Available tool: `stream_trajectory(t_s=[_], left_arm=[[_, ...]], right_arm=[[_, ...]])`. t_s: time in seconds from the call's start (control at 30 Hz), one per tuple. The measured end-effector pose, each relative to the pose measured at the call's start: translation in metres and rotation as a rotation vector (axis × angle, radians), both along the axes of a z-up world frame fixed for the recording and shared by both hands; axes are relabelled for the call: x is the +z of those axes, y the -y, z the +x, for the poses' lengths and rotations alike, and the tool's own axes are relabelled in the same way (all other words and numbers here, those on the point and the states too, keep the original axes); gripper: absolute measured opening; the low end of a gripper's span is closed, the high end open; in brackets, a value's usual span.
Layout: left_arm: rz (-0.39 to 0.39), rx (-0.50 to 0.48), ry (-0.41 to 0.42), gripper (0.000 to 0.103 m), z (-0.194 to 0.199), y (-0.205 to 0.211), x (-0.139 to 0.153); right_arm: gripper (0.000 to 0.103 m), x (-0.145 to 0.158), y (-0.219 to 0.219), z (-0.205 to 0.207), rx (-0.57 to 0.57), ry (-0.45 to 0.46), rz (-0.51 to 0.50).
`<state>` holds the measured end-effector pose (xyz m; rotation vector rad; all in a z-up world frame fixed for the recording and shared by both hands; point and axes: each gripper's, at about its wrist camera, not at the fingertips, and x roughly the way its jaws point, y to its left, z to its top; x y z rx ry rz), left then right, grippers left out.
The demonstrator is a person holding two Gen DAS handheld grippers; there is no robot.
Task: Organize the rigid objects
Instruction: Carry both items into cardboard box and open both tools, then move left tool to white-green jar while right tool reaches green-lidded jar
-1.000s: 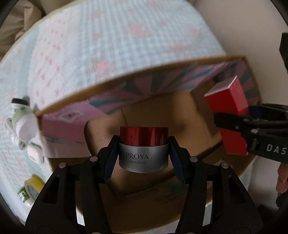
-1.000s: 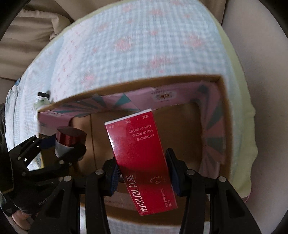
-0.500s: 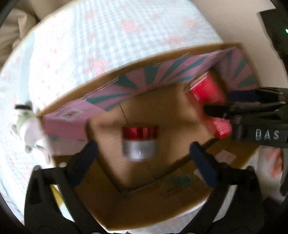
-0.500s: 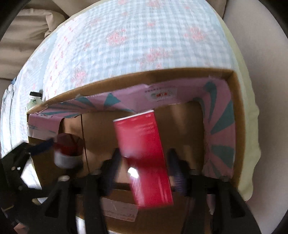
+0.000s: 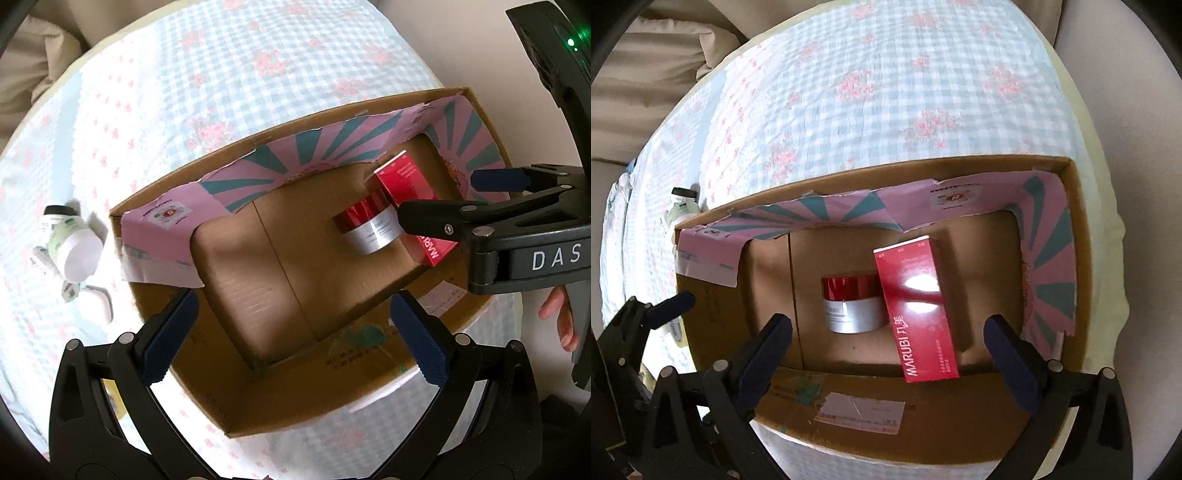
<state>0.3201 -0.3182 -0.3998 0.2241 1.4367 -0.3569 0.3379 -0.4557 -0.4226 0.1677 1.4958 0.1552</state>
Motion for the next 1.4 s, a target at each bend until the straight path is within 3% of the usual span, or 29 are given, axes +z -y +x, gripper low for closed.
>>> stream_trajectory(t_s=[0.3,0.43,0.7,0.97,1.1,1.27,1.4], left_arm=[[-0.001,0.009,0.043,0.103,-0.012,-0.011,0.038],[-0.007,0.017,0.075,0.103,-0.020,-0.018,0.063],[-0.061,0.072,0.199,0.103,-0.054,-0.052,0.144],[-0.064,0.180,0.336,0.103,-0.103,-0.132,0.209],[-0.073,0.256,0.385,0.103,-0.126,-0.185,0.229],[-0.100,0.359,0.373,0.103,-0.142,-0.263,0.232],[-0.096,0.452,0.335,0.103,-0.147,-0.327,0.219]], right_arm=[[0.103,0.029,-0.003,-0.020,-0.006,0.049,-0.004],[0.103,0.056,-0.006,-0.031,-0.012,0.085,-0.022],[0.103,0.128,-0.019,-0.065,0.007,0.201,-0.076],[0.103,0.206,-0.064,-0.108,0.041,0.335,-0.120],[0.103,0.228,-0.098,-0.127,0.060,0.386,-0.104],[0.103,0.243,-0.151,-0.145,0.087,0.428,-0.074],[0.103,0.242,-0.194,-0.142,0.120,0.436,-0.079]])
